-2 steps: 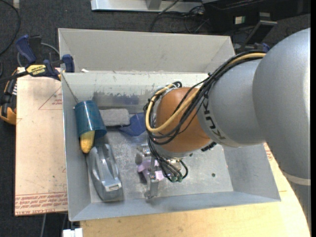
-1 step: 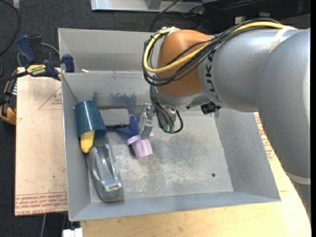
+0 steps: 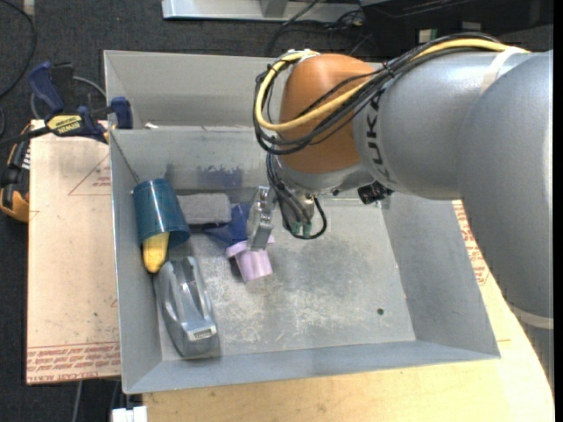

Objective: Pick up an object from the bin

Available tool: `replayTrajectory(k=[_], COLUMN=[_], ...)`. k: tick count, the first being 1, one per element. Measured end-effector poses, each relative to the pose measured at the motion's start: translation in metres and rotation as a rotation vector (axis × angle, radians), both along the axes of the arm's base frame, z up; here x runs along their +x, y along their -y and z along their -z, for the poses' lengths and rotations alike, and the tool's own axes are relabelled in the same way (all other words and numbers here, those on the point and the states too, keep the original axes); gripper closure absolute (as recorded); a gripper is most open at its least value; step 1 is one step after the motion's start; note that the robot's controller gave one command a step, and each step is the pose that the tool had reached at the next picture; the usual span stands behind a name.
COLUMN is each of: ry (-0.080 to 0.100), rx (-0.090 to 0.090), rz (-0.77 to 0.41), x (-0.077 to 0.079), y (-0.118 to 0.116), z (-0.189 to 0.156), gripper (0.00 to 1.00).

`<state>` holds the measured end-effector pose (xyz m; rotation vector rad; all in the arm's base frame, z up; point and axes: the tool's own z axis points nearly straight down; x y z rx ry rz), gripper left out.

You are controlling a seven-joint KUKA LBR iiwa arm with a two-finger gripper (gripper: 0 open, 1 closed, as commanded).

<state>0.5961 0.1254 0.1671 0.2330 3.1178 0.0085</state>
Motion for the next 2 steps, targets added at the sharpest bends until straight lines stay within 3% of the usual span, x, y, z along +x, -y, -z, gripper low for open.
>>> replayTrajectory(k=[1,2], ry=[0.017,0.019], rx=[-0.005,-0.005], rz=[-0.476,-0.396], x=[0.000,0.000], y=[-0.035,-0.042], z=[-0.090,-0.064], gripper=[1.00,1.00])
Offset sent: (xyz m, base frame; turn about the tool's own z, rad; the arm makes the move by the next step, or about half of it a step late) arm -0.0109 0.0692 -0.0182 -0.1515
